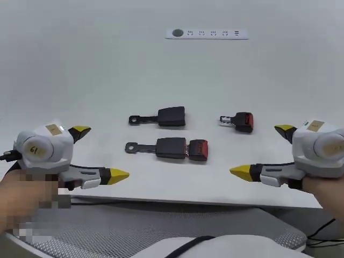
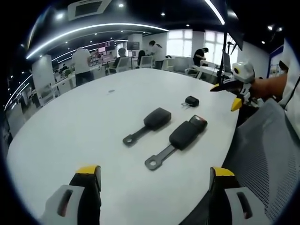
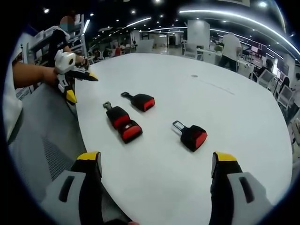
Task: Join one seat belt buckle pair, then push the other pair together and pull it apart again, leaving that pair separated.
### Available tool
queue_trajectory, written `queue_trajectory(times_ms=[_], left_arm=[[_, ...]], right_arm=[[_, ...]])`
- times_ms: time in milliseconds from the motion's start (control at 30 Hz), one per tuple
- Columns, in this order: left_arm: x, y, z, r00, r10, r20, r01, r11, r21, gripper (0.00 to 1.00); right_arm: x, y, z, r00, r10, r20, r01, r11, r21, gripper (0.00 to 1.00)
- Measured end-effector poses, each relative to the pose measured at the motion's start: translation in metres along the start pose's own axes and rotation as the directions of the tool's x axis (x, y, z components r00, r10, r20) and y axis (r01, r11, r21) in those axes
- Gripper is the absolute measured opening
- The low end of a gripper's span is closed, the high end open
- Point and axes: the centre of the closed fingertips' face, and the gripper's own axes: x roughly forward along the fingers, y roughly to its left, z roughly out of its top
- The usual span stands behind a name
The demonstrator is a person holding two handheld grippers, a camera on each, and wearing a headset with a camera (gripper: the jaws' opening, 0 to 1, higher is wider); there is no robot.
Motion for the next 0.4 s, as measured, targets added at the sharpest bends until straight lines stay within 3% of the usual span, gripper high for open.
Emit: queue_trajectory(times_ms=[200,400], left_arm=[[0.0006,-0.0023,0.0008,1.0,-0.006,-0.007,0.006,1.0,0.029,0.97],[-0.0003,-0.004,0.0057,0.9999,-0.006,0.015,0.006,1.0,0.002,0.98]], right_arm=[[0.0037,0.0003,0.0018,1.0,-0.003,-0.003,0.003,1.0,-0.009,0.98],[0.0049,0.0024,0.0067,1.0,-0.003,-0.003,0.003,0.999,-0.032,0.98]])
